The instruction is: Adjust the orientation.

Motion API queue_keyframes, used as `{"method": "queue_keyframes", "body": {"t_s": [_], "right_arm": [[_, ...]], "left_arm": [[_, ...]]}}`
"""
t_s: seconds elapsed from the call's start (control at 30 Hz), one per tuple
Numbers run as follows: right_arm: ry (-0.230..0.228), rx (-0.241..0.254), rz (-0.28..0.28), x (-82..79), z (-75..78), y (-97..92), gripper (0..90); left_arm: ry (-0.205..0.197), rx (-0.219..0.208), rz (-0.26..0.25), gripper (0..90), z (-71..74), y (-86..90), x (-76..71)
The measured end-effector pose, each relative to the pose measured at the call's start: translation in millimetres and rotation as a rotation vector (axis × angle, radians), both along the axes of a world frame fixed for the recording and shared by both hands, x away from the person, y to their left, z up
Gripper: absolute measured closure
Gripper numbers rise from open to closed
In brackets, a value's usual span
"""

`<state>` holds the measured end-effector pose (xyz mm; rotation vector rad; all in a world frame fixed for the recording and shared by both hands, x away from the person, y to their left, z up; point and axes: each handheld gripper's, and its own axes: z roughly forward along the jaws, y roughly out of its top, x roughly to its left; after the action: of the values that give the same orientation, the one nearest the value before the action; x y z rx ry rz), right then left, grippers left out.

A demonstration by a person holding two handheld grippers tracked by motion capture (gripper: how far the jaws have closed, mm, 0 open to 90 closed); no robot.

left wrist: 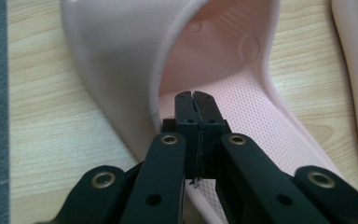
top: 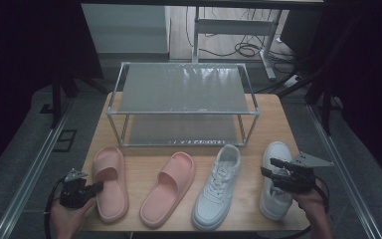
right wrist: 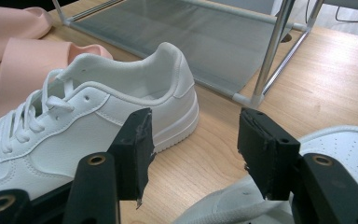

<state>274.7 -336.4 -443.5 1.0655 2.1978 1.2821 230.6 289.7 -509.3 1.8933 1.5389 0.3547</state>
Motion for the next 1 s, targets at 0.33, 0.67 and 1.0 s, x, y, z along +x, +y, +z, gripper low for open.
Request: {"method": "queue_keyframes", "body": {"t_s": [0.33, 0.67, 1.0], "right_arm": [[0.003, 0.002, -0.003, 0.0, -0.4, -0.9, 46.0], [0.004, 0.0, -0.004, 0.0, -0.5, -1.0, 46.0], [0.001, 0.0, -0.002, 0.2, -0.7, 0.1, 46.0]], "left_arm": [[0.007, 0.004, 0.033, 90.0, 0.8, 16.9, -1.0], [-0.069, -0.016, 0.027, 90.0, 16.6, 20.6, -16.6], [-0.12, -0.016, 0.08, 90.0, 29.5, 44.0, 10.4]]}}
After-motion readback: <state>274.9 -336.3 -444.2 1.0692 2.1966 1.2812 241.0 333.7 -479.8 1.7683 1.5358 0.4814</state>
